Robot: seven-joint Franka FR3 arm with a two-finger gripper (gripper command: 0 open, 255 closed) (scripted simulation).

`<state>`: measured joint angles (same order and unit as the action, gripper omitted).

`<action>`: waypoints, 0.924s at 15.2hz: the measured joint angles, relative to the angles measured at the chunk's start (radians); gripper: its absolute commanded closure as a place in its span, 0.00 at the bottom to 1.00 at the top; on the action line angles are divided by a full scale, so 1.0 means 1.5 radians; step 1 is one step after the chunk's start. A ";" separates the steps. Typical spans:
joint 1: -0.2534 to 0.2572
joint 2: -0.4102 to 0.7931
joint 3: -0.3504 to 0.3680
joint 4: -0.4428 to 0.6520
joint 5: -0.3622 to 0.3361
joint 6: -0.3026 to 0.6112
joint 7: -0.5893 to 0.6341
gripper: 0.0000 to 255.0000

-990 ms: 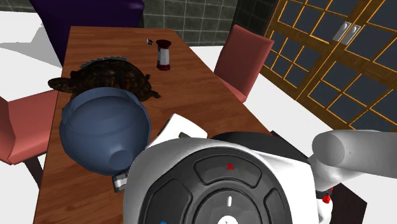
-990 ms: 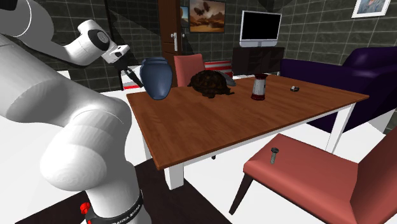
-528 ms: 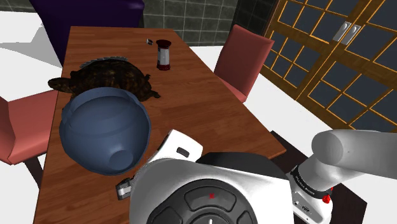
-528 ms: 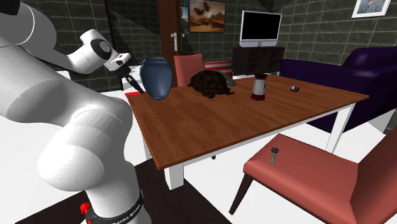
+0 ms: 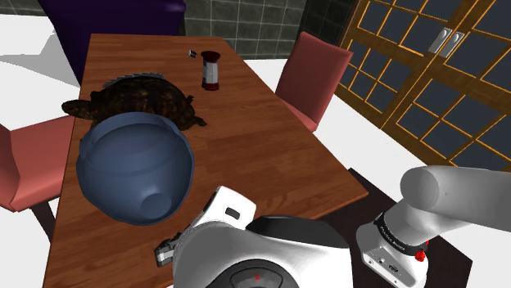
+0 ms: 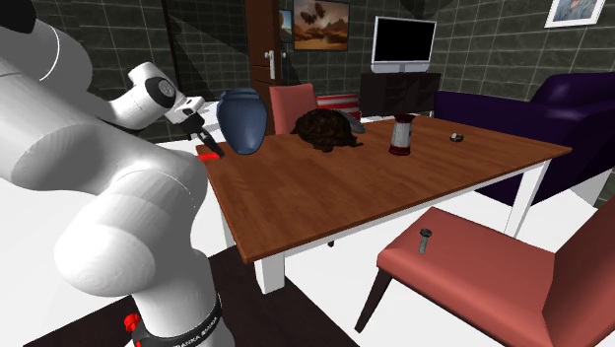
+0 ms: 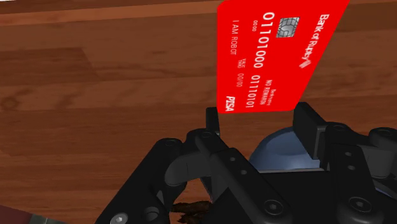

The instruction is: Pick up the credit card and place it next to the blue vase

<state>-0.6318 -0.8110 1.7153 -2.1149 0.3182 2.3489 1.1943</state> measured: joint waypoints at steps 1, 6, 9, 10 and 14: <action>-0.004 -0.003 0.007 -0.001 0.003 0.005 0.002 1.00; -0.016 -0.009 0.027 -0.009 0.012 0.024 0.004 1.00; -0.016 -0.009 0.028 -0.010 0.012 0.025 0.004 1.00; -0.016 -0.009 0.028 -0.010 0.012 0.025 0.004 0.00; -0.016 -0.009 0.028 -0.010 0.012 0.025 0.004 0.00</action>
<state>-0.6559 -0.8246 1.7573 -2.1293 0.3362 2.3863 1.2007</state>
